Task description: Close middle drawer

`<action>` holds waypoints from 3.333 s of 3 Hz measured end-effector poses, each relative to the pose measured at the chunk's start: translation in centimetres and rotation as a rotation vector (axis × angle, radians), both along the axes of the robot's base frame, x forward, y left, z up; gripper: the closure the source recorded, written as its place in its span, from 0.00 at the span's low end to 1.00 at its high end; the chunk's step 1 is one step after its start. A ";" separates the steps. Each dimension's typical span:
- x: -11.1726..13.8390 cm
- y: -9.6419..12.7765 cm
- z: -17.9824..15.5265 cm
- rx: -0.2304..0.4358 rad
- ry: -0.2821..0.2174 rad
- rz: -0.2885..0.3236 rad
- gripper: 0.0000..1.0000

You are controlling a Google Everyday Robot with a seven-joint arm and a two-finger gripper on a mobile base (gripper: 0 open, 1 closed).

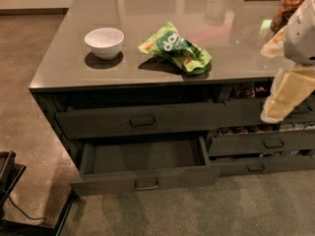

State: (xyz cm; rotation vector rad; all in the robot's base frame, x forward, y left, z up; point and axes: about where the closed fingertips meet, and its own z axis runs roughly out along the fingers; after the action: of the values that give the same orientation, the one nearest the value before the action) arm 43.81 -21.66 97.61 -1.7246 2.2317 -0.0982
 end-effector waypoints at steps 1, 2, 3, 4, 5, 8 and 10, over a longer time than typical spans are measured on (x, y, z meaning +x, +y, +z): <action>-0.4 1.1 -2.8 0.052 0.012 0.014 0.42; -0.9 3.9 -8.7 0.141 0.037 0.053 0.65; -1.2 7.0 -16.5 0.209 0.076 0.089 0.88; -2.7 10.3 -27.3 0.245 0.172 0.105 1.00; -2.7 10.3 -27.2 0.245 0.172 0.105 1.00; 0.2 10.5 -44.2 0.315 0.076 0.122 1.00; 5.2 11.9 -56.7 0.480 0.022 0.039 1.00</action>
Offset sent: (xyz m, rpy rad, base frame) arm -0.0123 0.0764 -0.1790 0.2583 0.0839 0.1011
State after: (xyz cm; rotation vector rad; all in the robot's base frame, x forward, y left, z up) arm 49.02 -9.73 40.92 -1.5031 2.0184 0.4317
